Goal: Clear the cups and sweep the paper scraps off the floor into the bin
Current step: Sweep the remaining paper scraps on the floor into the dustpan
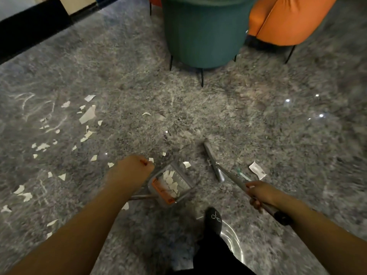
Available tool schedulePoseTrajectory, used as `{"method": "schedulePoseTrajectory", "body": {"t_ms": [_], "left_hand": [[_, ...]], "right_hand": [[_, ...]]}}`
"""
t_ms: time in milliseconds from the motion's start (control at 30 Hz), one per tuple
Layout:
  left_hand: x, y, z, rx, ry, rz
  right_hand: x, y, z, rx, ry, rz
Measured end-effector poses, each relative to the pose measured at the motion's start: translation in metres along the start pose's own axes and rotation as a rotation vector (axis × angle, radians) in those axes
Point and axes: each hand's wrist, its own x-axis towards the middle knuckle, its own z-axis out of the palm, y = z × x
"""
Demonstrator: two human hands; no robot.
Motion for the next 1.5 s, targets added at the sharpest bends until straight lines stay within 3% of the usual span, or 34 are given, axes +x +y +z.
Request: {"method": "schedulePoseTrajectory", "body": {"t_ms": [167, 300, 433, 634, 867, 1034, 1300, 1500], "left_hand": [[0.049, 0.051, 0.005, 0.081, -0.052, -0.005], [0.074, 0.06, 0.004, 0.105, -0.017, -0.023], [0.079, 0.06, -0.002, 0.106, 0.006, -0.026], [0.083, 0.064, 0.0, 0.218, 0.053, -0.073], [0.085, 0.06, -0.002, 0.148, 0.046, -0.062], [0.08, 0.055, -0.003, 0.112, 0.023, -0.012], [0.059, 0.045, -0.007, 0.013, -0.053, 0.065], [0.051, 0.089, 0.0, 0.106, -0.127, 0.223]], "right_hand": [[0.05, -0.04, -0.05, -0.092, 0.058, 0.046], [0.084, -0.064, -0.071, -0.054, 0.096, 0.084], [0.113, -0.08, -0.074, -0.172, 0.09, 0.106], [0.12, -0.094, -0.043, -0.43, -0.057, 0.063], [0.098, -0.098, -0.002, -0.553, -0.31, 0.03], [0.065, -0.09, 0.02, -0.439, -0.352, 0.038], [0.016, -0.054, 0.011, -0.188, -0.201, -0.015], [0.002, -0.026, -0.023, 0.076, -0.073, 0.024]]}}
